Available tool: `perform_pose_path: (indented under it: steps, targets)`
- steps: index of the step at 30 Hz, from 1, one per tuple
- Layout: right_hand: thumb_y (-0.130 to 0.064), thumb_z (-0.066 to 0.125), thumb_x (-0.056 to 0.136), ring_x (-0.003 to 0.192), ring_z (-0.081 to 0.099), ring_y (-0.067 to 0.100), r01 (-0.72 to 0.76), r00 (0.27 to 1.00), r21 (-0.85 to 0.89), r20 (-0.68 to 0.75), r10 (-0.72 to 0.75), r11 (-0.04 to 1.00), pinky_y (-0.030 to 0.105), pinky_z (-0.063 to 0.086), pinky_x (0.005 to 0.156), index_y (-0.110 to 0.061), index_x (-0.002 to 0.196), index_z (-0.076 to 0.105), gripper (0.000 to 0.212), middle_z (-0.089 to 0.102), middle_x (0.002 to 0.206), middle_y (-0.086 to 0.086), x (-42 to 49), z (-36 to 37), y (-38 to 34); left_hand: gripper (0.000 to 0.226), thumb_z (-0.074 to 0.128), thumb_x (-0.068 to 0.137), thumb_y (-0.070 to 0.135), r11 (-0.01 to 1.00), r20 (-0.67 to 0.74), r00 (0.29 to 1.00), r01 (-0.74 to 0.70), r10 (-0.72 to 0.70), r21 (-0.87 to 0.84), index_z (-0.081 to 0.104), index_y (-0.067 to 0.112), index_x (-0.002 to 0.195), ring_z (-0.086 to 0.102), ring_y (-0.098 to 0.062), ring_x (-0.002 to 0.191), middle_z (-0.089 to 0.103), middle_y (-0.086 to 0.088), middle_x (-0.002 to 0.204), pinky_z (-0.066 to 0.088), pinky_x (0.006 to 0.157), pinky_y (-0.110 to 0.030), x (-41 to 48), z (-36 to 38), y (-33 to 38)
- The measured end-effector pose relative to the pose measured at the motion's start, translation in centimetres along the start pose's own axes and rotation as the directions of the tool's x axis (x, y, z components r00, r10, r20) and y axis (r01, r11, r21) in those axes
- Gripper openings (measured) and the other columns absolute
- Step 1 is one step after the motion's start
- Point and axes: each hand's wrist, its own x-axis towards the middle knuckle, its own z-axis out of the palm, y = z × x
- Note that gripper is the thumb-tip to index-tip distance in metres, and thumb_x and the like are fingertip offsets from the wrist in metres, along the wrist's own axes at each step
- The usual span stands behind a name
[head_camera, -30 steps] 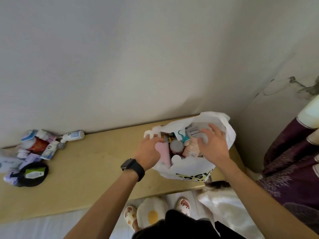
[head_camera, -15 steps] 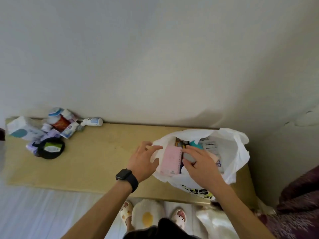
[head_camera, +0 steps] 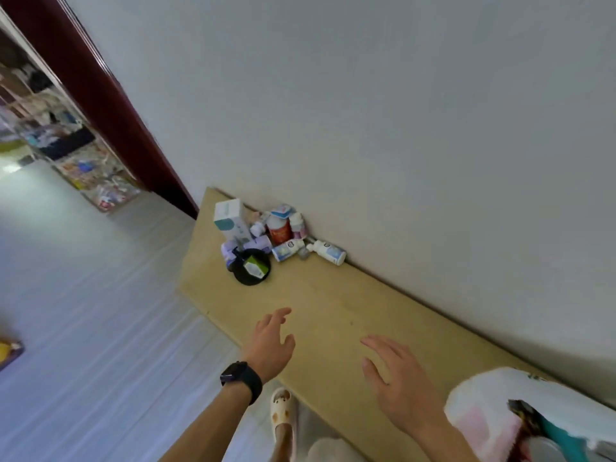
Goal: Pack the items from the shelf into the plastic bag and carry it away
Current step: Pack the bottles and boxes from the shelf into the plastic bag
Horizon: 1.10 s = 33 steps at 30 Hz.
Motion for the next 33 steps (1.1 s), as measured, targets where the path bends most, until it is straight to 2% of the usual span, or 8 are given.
perform_pose_path:
  steps: [3, 11, 15, 20, 23, 27, 30, 33]
  targets:
    - [-0.036, 0.054, 0.096, 0.130, 0.039, 0.003, 0.007, 0.994, -0.074, 0.111, 0.002, 0.997, 0.009, 0.021, 0.106, -0.033, 0.138, 0.052, 0.041, 0.051, 0.139, -0.017, 5.6, 3.1, -1.9, 0.054, 0.056, 0.092, 0.025, 0.998, 0.019, 0.998, 0.065, -0.065, 0.007, 0.037, 0.030, 0.143, 0.046, -0.019, 0.126, 0.047, 0.001, 0.139, 0.043, 0.103, -0.037, 4.9, -2.4, -4.0]
    - [-0.038, 0.052, 0.095, 0.142, 0.027, 0.023, -0.224, 0.921, -0.270, 0.255, 0.294, 0.936, 0.033, 0.026, 0.116, -0.021, 0.152, 0.027, 0.064, 0.029, 0.157, 0.003, 21.6, 12.2, -3.3, 0.074, 0.068, 0.082, 0.035, 0.987, 0.001, 0.988, 0.156, -0.156, 0.031, 0.032, 0.023, 0.147, 0.041, -0.031, 0.129, 0.036, -0.009, 0.148, 0.041, 0.103, -0.041, 20.4, -7.4, -11.8]
    - [-0.039, 0.057, 0.091, 0.142, 0.027, 0.032, -0.322, 0.905, -0.382, 0.144, 0.400, 0.867, 0.042, 0.034, 0.112, -0.013, 0.153, 0.018, 0.078, 0.024, 0.159, 0.011, 29.0, 14.5, -2.8, 0.090, 0.069, 0.077, 0.056, 0.982, -0.105, 0.980, 0.179, -0.171, 0.063, 0.027, 0.020, 0.149, 0.037, -0.032, 0.130, 0.041, -0.009, 0.144, 0.036, 0.104, -0.044, 26.0, -8.5, -13.8]
    - [-0.037, 0.061, 0.088, 0.140, 0.031, 0.030, -0.336, 0.914, -0.483, 0.040, 0.404, 0.808, 0.043, 0.037, 0.107, -0.011, 0.151, 0.024, 0.078, 0.032, 0.155, 0.010, 35.6, 15.6, -1.4, 0.076, 0.066, 0.075, 0.064, 0.938, -0.041, 0.998, 0.065, -0.055, 0.339, 0.044, 0.022, 0.134, 0.042, -0.027, 0.127, 0.050, -0.003, 0.137, 0.035, 0.101, -0.040, 30.0, -8.4, -14.8]
    - [-0.041, 0.059, 0.089, 0.135, 0.037, 0.027, -0.324, 0.896, -0.575, 0.069, 0.440, 0.751, 0.041, 0.041, 0.100, -0.016, 0.146, 0.032, 0.068, 0.038, 0.150, 0.005, 36.9, 16.5, -0.5, 0.061, 0.068, 0.072, 0.064, 0.900, -0.034, 0.998, -0.036, 0.056, 0.434, 0.052, 0.021, 0.113, 0.050, -0.025, 0.114, 0.060, 0.001, 0.115, 0.038, 0.093, -0.038, 30.6, -8.0, -14.9]
    - [-0.048, 0.055, 0.091, 0.124, 0.045, 0.028, -0.376, 0.817, -0.637, 0.116, 0.565, 0.673, 0.042, 0.046, 0.090, -0.022, 0.136, 0.039, 0.054, 0.045, 0.137, 0.004, 35.2, 17.3, 0.1, 0.052, 0.074, 0.071, 0.057, 0.918, -0.006, 0.980, -0.186, 0.201, 0.349, 0.051, 0.022, 0.102, 0.056, -0.025, 0.098, 0.059, 0.004, 0.098, 0.041, 0.082, -0.039, 29.7, -6.5, -14.4]
    - [-0.054, 0.053, 0.090, 0.120, 0.045, 0.028, -0.458, 0.736, -0.610, 0.147, 0.661, 0.646, 0.040, 0.046, 0.085, -0.024, 0.136, 0.037, 0.057, 0.048, 0.131, 0.003, 31.9, 17.8, 0.2, 0.044, 0.073, 0.080, 0.045, 0.945, 0.033, 0.969, -0.244, 0.243, 0.217, 0.045, 0.020, 0.103, 0.059, -0.026, 0.089, 0.055, 0.001, 0.098, 0.046, 0.070, -0.038, 28.3, -5.4, -13.5]
    - [-0.057, 0.057, 0.085, 0.113, 0.053, 0.026, -0.555, 0.674, -0.517, 0.180, 0.716, 0.652, 0.035, 0.045, 0.079, -0.024, 0.131, 0.040, 0.058, 0.051, 0.126, 0.002, 27.8, 17.8, 0.1, 0.041, 0.067, 0.087, 0.039, 0.958, 0.083, 0.970, -0.238, 0.227, 0.158, 0.044, 0.023, 0.117, 0.062, -0.023, 0.093, 0.059, 0.001, 0.110, 0.054, 0.068, -0.038, 27.9, -5.1, -12.4]
